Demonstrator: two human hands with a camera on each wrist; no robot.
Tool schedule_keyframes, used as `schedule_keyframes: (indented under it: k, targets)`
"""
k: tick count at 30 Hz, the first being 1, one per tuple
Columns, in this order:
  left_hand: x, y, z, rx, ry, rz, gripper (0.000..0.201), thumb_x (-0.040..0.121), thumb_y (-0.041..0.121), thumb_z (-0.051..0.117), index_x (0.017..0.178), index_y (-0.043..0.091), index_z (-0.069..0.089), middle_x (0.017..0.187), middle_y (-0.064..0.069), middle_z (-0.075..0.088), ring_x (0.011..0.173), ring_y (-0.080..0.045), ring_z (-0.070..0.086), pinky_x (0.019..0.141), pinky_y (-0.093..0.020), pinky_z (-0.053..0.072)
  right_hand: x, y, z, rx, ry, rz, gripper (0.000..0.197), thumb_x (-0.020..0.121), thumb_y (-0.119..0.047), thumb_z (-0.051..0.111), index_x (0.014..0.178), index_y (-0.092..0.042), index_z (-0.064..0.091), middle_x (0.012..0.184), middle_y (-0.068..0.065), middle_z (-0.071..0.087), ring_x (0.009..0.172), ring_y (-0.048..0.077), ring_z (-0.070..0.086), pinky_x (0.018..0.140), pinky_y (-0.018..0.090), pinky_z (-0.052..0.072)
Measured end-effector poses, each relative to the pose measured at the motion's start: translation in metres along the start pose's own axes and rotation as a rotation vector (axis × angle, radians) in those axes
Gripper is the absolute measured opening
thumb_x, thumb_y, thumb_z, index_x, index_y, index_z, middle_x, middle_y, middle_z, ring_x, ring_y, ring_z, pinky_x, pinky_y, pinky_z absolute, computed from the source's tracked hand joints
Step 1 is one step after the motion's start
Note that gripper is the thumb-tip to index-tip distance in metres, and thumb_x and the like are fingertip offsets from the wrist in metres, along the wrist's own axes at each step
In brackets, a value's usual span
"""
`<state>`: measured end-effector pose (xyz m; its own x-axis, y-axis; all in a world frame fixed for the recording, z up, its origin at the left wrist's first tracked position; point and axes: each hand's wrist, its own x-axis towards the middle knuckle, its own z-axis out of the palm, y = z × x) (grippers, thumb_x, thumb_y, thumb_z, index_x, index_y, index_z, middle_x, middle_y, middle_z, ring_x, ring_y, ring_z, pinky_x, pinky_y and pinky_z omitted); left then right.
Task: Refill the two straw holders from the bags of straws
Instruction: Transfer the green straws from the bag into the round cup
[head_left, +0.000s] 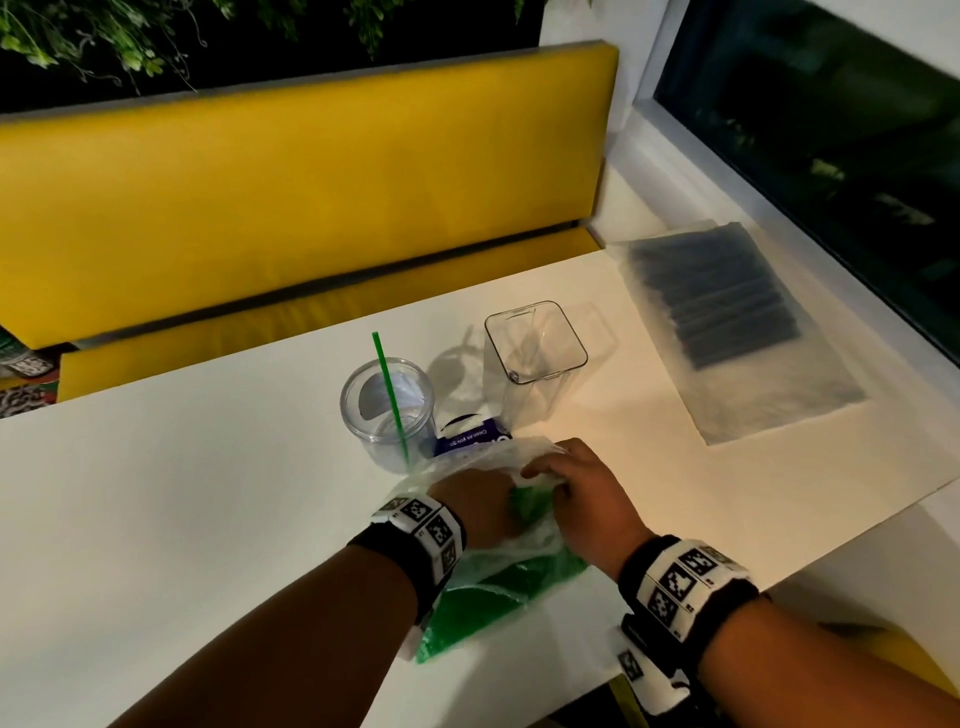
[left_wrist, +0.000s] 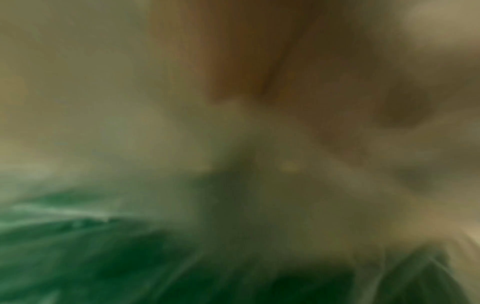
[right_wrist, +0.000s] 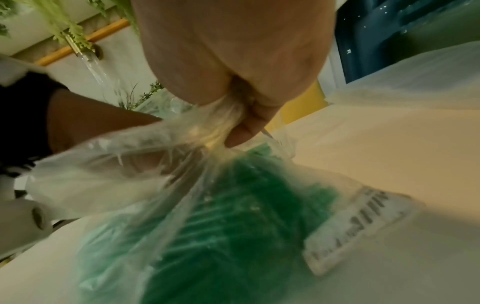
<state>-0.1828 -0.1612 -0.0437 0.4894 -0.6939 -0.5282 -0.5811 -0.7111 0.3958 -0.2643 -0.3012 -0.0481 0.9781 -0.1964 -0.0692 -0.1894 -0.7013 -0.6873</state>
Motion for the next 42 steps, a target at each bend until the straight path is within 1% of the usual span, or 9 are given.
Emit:
schedule_keyframes:
  k: [3, 8, 14, 20, 23, 28, 33, 36, 42]
  targets:
    - [-0.003, 0.0, -0.001, 0.027, -0.077, 0.009, 0.027, 0.096, 0.042, 0.053, 0.074, 0.03, 0.046, 0.075, 0.013, 0.046, 0.081, -0.015, 0.049, 0.08, -0.028, 0.04, -0.003, -0.001, 0.001, 0.069, 0.011, 0.026, 0.055, 0.077, 0.022, 0.044, 0.097, -0.02, 0.073, 0.095, -0.013, 0.052, 0.092, -0.003, 0.051, 0.082, 0.005, 0.036]
    - [-0.002, -0.004, 0.0, -0.069, -0.075, 0.023, 0.029, 0.09, 0.034, 0.067, 0.115, 0.021, 0.061, 0.104, 0.003, 0.061, 0.094, -0.017, 0.054, 0.089, -0.028, 0.042, -0.002, -0.014, -0.006, 0.308, -0.048, 0.138, 0.041, 0.089, -0.002, 0.058, 0.09, -0.043, 0.063, 0.094, -0.014, 0.049, 0.087, 0.011, 0.052, 0.077, 0.022, 0.041]
    - [-0.003, -0.01, 0.003, -0.047, -0.194, -0.06, 0.012, 0.089, 0.039, 0.063, 0.092, 0.028, 0.06, 0.091, 0.007, 0.059, 0.091, -0.017, 0.056, 0.097, -0.038, 0.048, 0.001, -0.022, -0.008, 0.088, -0.124, 0.046, 0.043, 0.082, 0.001, 0.059, 0.074, -0.041, 0.053, 0.096, -0.015, 0.043, 0.086, 0.009, 0.047, 0.074, 0.01, 0.037]
    - [-0.013, -0.019, -0.011, -0.228, -0.029, -0.144, 0.039, 0.093, 0.019, 0.06, 0.131, 0.013, 0.055, 0.125, -0.006, 0.064, 0.109, -0.024, 0.061, 0.087, -0.027, 0.045, 0.003, -0.01, -0.02, -0.129, -0.183, 0.036, 0.054, 0.084, 0.007, 0.046, 0.123, -0.027, 0.059, 0.128, 0.0, 0.043, 0.108, 0.017, 0.052, 0.092, 0.023, 0.048]
    - [-0.017, -0.015, -0.013, -0.35, 0.012, -0.077, 0.034, 0.093, 0.017, 0.062, 0.126, 0.014, 0.059, 0.12, -0.005, 0.066, 0.1, -0.017, 0.06, 0.09, -0.028, 0.047, 0.005, -0.009, -0.017, -0.18, -0.159, 0.009, 0.049, 0.085, 0.0, 0.049, 0.125, -0.026, 0.058, 0.121, 0.0, 0.06, 0.109, 0.02, 0.058, 0.095, 0.025, 0.045]
    - [-0.015, 0.0, -0.025, -0.291, -0.01, -0.028, 0.026, 0.084, 0.032, 0.07, 0.106, 0.018, 0.068, 0.093, 0.004, 0.067, 0.087, -0.015, 0.062, 0.086, -0.033, 0.053, 0.003, -0.02, -0.023, 0.026, -0.192, 0.03, 0.063, 0.08, 0.011, 0.047, 0.131, -0.025, 0.056, 0.124, -0.012, 0.055, 0.114, 0.0, 0.047, 0.096, 0.003, 0.026]
    - [-0.024, 0.004, -0.028, -0.329, 0.05, 0.041, 0.025, 0.084, 0.016, 0.067, 0.11, 0.018, 0.068, 0.102, -0.004, 0.07, 0.093, -0.019, 0.065, 0.089, -0.039, 0.054, 0.008, -0.007, -0.028, 0.088, -0.224, 0.024, 0.066, 0.076, 0.012, 0.052, 0.12, -0.036, 0.063, 0.127, -0.012, 0.062, 0.118, 0.006, 0.056, 0.106, 0.022, 0.039]
    - [-0.038, 0.005, -0.033, -0.39, 0.15, 0.055, 0.022, 0.081, 0.016, 0.068, 0.102, 0.019, 0.067, 0.096, -0.001, 0.07, 0.088, -0.017, 0.064, 0.086, -0.039, 0.054, 0.009, 0.009, -0.03, 0.077, -0.26, 0.137, 0.06, 0.077, 0.011, 0.055, 0.112, -0.037, 0.065, 0.116, -0.009, 0.068, 0.11, 0.011, 0.062, 0.1, 0.033, 0.048]
    - [-0.084, 0.022, -0.062, -0.578, 0.216, 0.256, 0.008, 0.081, 0.024, 0.07, 0.089, 0.022, 0.069, 0.084, 0.005, 0.072, 0.078, -0.011, 0.067, 0.076, -0.029, 0.055, 0.004, -0.003, -0.029, -0.035, -0.259, 0.19, 0.037, 0.086, 0.0, 0.054, 0.106, -0.027, 0.068, 0.102, -0.012, 0.063, 0.094, 0.012, 0.06, 0.079, 0.021, 0.042]
